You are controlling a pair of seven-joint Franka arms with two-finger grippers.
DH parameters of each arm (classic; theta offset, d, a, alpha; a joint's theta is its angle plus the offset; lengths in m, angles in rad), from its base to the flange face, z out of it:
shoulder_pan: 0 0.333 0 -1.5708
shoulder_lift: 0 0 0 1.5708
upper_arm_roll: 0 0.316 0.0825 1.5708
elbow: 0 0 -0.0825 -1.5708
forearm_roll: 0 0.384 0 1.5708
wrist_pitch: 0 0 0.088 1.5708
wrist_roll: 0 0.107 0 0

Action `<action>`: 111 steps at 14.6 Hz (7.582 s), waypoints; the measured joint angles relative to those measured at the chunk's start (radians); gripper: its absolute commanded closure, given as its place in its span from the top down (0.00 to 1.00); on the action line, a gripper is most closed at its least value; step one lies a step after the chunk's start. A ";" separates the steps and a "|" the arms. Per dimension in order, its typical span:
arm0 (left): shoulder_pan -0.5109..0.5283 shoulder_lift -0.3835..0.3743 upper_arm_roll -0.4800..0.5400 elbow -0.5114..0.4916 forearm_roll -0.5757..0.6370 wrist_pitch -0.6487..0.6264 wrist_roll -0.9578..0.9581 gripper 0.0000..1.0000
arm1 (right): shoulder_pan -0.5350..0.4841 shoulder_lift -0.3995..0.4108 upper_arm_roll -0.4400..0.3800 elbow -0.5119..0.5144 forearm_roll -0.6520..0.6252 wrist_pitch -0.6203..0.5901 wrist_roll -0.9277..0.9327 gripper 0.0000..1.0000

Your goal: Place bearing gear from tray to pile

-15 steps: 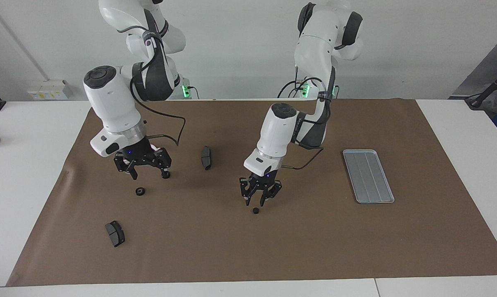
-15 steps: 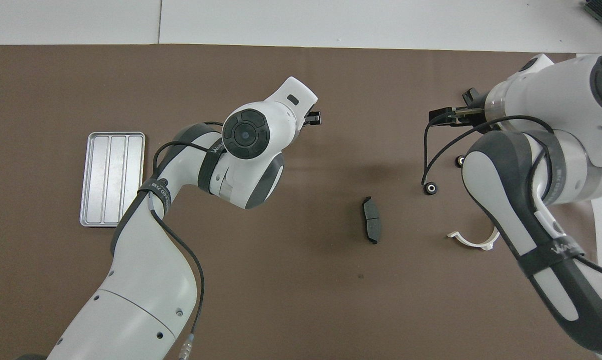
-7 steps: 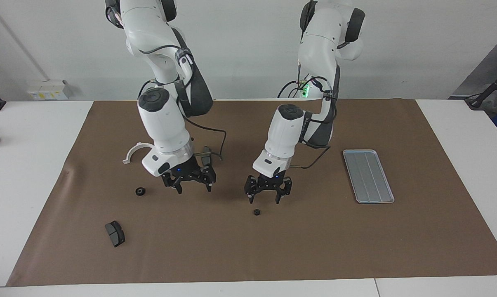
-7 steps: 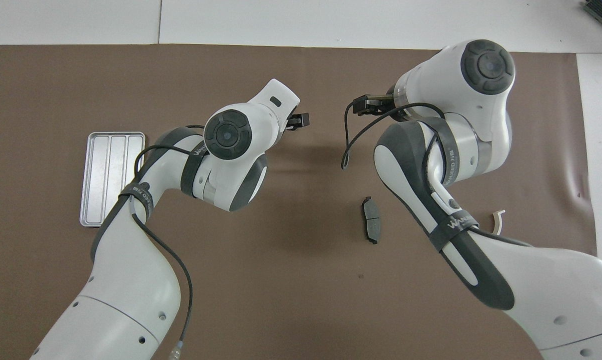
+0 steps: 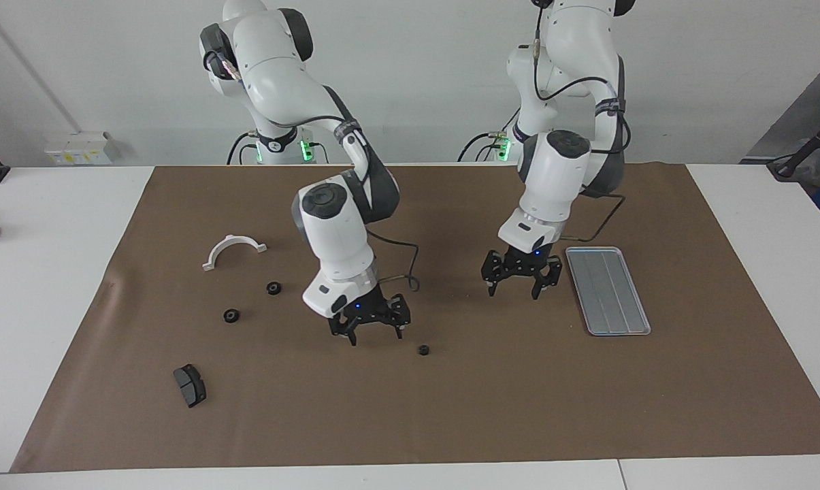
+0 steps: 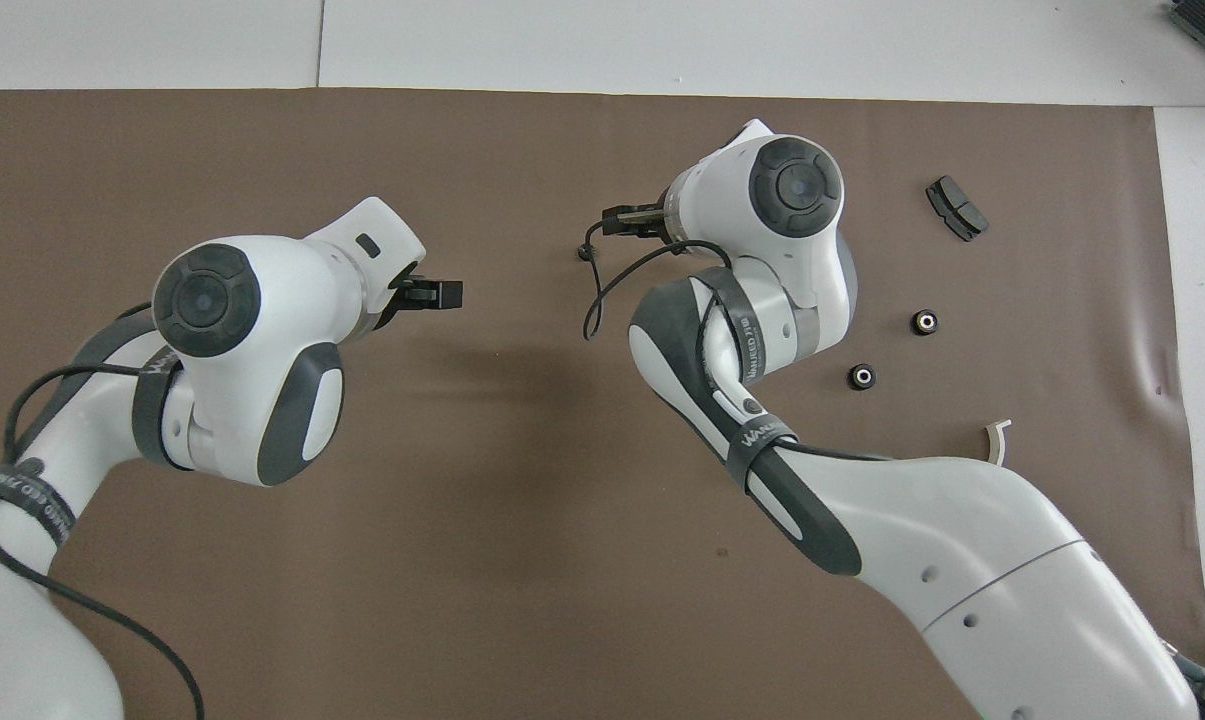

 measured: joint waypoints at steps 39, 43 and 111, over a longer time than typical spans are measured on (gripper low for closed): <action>0.445 -0.146 -0.135 0.369 0.016 -0.741 0.280 1.00 | -0.154 -0.181 -0.022 -0.084 -0.230 -0.244 -0.178 0.00; 0.462 -0.146 -0.154 0.369 0.016 -0.767 0.280 1.00 | -0.268 -0.242 -0.020 -0.312 -0.114 -0.098 -0.282 0.00; 0.402 -0.164 -0.100 0.374 0.060 -0.813 0.251 1.00 | -0.448 -0.744 -0.018 -0.232 -0.073 -0.870 -0.220 1.00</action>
